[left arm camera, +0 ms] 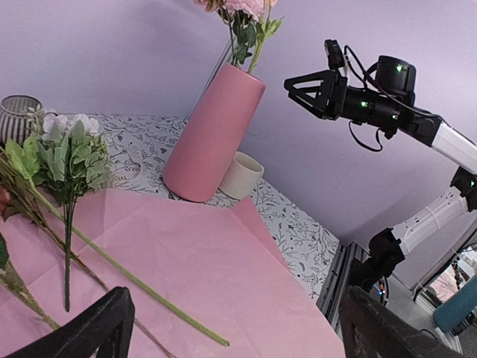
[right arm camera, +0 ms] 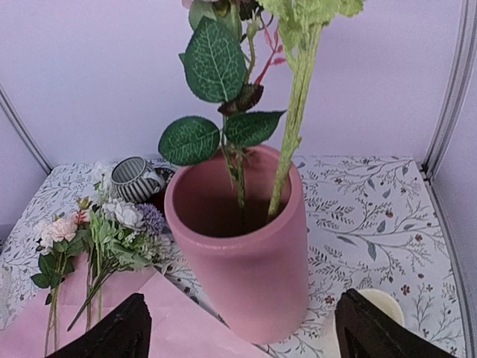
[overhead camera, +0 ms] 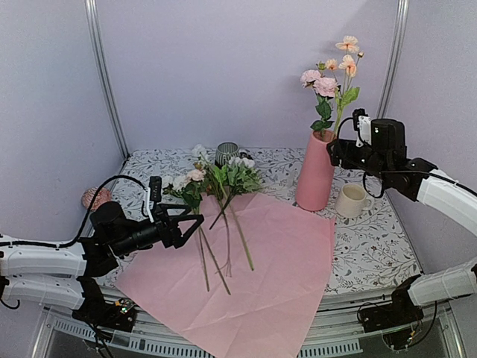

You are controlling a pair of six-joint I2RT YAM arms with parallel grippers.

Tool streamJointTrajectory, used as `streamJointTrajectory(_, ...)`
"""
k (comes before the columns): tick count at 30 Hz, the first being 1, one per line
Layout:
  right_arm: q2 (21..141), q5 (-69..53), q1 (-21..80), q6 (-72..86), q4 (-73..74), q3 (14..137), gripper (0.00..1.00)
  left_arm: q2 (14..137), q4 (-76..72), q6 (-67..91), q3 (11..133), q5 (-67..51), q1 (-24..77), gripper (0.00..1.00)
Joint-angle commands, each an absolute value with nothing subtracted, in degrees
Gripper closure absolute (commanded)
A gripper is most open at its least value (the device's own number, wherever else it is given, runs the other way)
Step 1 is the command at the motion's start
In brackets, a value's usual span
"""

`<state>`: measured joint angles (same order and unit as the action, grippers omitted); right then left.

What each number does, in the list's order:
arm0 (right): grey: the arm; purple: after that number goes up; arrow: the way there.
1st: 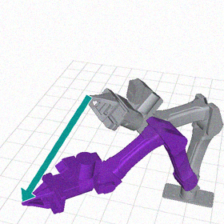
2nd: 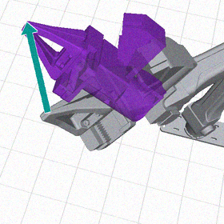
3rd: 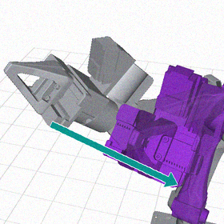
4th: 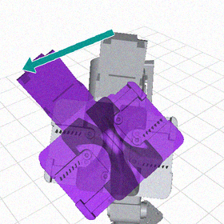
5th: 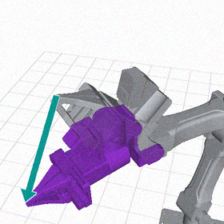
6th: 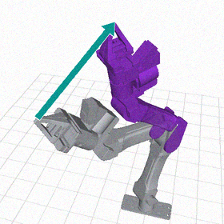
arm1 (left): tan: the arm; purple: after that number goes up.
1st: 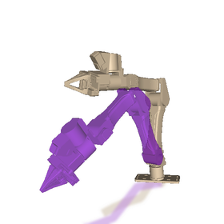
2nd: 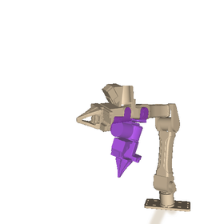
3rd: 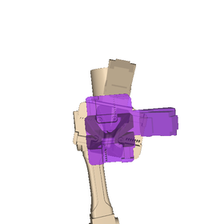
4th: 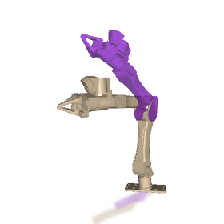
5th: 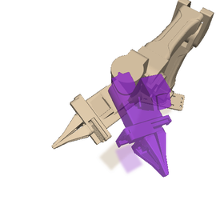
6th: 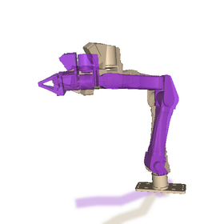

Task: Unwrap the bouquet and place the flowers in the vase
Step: Pick up the fake flower from the flattened wrapping paper.

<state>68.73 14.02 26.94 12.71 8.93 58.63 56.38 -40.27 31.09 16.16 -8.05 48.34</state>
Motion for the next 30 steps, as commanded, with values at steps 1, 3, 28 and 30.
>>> streamJointTrajectory(1,64.9,10.6,26.7,13.5,14.6,58.4,0.07,56.8,-39.6,30.9,17.6,-7.8,48.4,0.02)
streamJointTrajectory(3,63.4,9.1,26.7,13.8,16.3,58.5,0.01,56.9,-39.6,31.1,17.4,-7.4,48.4,0.02)
streamJointTrajectory(28,57.1,-18.8,35.9,13.8,0.4,47.7,0.01,61.2,-36.4,33.3,18.3,-4.7,48.4,0.03)
streamJointTrajectory(30,59.0,-19.1,36.4,14.1,-0.2,47.4,0.01,61.5,-35.6,33.5,18.4,-4.3,48.4,0.03)
